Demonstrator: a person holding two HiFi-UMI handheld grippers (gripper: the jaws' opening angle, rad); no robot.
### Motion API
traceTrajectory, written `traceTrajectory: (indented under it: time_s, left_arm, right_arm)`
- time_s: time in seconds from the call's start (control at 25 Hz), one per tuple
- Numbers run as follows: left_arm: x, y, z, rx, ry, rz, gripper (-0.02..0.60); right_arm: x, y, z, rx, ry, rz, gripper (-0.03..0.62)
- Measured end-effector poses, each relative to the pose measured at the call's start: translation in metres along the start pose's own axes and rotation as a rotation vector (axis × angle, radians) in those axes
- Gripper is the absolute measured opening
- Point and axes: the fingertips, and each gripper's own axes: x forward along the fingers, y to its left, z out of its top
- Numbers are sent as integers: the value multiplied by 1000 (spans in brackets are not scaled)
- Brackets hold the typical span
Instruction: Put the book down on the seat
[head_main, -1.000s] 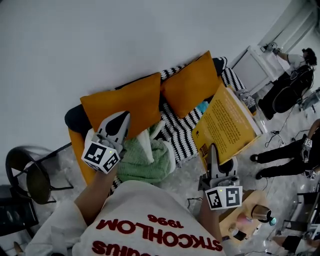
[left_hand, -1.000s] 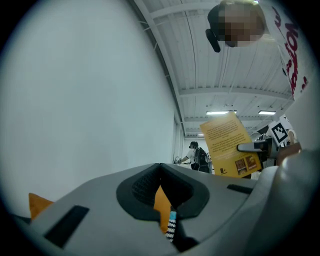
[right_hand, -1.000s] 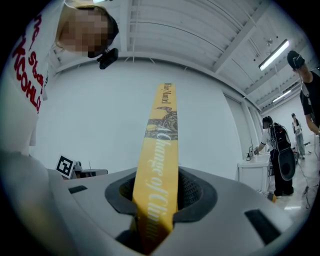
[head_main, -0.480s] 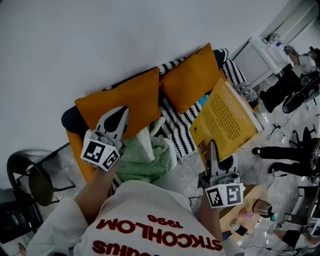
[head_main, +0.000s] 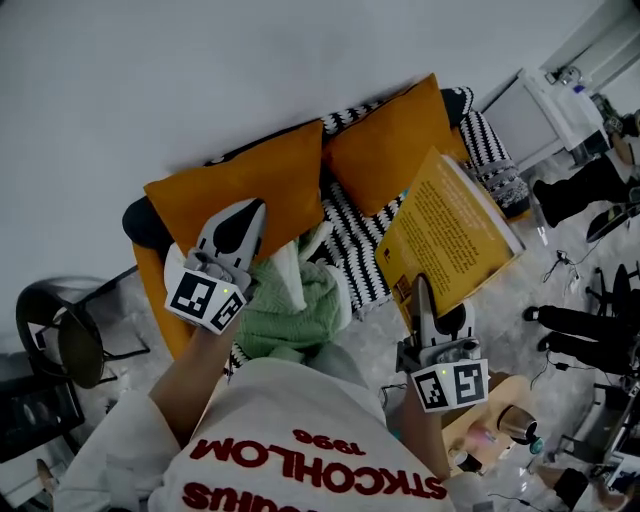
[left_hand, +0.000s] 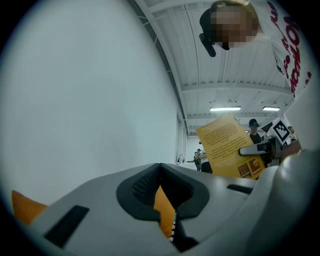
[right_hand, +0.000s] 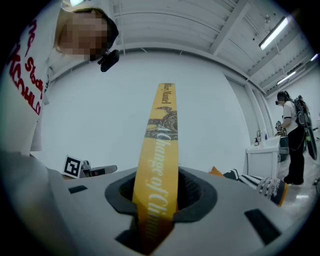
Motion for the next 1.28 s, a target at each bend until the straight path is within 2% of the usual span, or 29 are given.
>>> traceTrajectory:
  time_s: [0.44,0.72,0.84,1.0,1.28]
  left_arm:
    - [33,15,-48,-6,56,41,15]
    - [59,29,-76,9,62,59,15]
    - [67,40,-91,43,76,64,15]
    - [75,73,-121,35,80,84,15]
    - [102,71,-165,12,91,88,15]
  right_arm:
    - [42,-20,-56,90,93,80,160]
    - [70,-34,-96,137,135,110,160]
    - [86,-40,-127,180,169,120,160]
    - [117,-46,-185,234,223,115,160]
    - [132,-71,-243,326,284,111,160]
